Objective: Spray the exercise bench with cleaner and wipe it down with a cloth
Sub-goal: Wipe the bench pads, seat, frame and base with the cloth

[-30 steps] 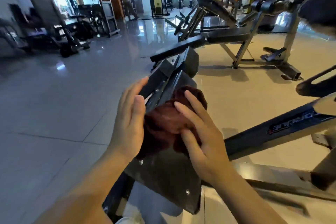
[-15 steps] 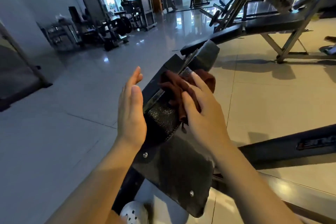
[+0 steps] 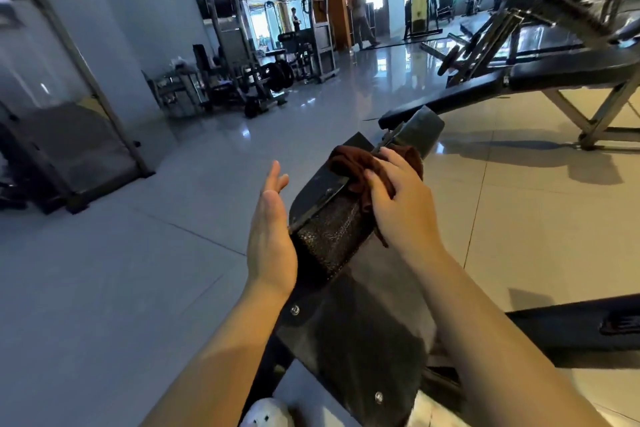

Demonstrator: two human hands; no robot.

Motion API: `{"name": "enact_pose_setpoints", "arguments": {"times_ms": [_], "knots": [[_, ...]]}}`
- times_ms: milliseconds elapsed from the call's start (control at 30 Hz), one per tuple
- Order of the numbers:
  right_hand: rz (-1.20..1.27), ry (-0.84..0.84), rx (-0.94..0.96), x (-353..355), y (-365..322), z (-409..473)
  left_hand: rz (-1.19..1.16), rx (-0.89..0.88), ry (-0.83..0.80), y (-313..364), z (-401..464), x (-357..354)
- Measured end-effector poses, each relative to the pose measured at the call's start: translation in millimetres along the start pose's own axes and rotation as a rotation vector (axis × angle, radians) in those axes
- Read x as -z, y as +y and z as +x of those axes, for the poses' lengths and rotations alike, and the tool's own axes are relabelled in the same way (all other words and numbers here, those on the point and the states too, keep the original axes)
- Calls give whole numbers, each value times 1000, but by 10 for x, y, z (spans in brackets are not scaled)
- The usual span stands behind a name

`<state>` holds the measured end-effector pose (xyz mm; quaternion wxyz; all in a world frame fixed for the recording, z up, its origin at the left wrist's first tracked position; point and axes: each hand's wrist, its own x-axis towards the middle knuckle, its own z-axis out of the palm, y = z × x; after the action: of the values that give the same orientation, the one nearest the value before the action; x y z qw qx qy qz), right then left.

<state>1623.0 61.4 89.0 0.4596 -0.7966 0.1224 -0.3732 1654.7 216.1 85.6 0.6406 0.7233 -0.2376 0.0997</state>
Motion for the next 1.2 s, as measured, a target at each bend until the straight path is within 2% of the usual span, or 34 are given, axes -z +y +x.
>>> {"name": "enact_pose_setpoints", "arguments": {"times_ms": [67,133,267,433,567,633,700,767,900,967,1067,1200], "knots": [[14,7,-18,-19,-64,-132,23,-10,39,3,-18,-18],[50,7,44,-86,-177,-490,10,-48,73,-11,-32,-11],[111,-36,123,-185,-291,-961,-150,23,81,-38,-38,-26],[103,-47,176,-75,-57,-553,81,-139,41,11,-250,-40],[74,1,32,42,172,-8,200,-175,176,10,-249,-152],[84,15,46,44,173,-1,225,-189,225,-23,-236,-191],[122,0,146,12,103,-250,234,-197,244,-50,-241,-191],[163,-46,297,-29,-16,-655,117,-162,182,-24,-214,-158],[177,-168,458,20,-51,-1102,-321,103,-75,137,-221,24],[125,-209,572,70,45,-1004,-335,121,-136,172,-249,98],[65,-255,710,69,290,-756,-191,69,-160,154,-276,123],[27,-164,476,191,582,-236,-62,25,-162,145,-263,100]]}}
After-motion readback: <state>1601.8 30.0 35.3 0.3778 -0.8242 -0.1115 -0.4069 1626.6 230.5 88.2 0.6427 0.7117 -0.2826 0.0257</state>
